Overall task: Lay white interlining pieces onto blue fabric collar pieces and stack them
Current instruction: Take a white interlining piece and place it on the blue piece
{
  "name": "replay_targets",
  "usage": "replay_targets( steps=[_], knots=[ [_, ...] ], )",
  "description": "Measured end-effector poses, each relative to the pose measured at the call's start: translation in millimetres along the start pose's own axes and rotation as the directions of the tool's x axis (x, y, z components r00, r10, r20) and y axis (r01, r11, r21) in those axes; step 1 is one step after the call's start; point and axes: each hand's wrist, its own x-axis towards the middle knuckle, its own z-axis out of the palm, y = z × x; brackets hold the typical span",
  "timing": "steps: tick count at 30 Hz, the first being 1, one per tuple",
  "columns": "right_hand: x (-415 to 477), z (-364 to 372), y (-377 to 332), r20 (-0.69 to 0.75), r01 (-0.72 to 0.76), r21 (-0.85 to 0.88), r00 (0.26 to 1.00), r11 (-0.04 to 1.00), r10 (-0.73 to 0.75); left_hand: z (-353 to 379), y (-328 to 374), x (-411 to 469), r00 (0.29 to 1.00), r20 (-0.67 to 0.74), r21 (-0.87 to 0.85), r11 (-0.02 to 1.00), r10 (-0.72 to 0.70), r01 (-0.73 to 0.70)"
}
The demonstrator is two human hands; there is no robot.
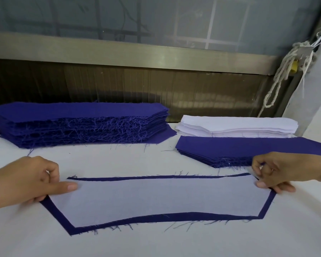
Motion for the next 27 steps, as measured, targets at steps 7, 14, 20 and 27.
replay_targets(
  steps=[7, 14, 20, 27],
  knots=[
    [-1.9, -4.1, 1.8, 0.041, 0.024, 0.022, 0.999, 0.999, -0.025, -8.3, -6.3, 5.8, 0.996, -0.031, -0.022, 0.997, -0.079, 0.078],
    [-4.8, -24.0, -4.6, 0.012, 0.065, 0.122, 0.998, 0.99, -0.067, -7.6, 42.5, 13.1, 0.884, -0.385, 0.148, 0.964, 0.263, -0.223],
    [8.4, -66.6, 1.0, -0.462, 0.071, 0.173, 0.887, 0.982, 0.018, 1.0, 139.3, 48.6, 0.771, -0.436, 0.127, 0.879, 0.465, -0.459],
    [48.9, -93.1, 43.0, -0.802, 0.028, 0.33, 0.536, 0.943, 0.265, 33.0, 258.1, 110.4, 0.632, -0.373, 0.229, 0.727, 0.68, -0.648]
  ],
)
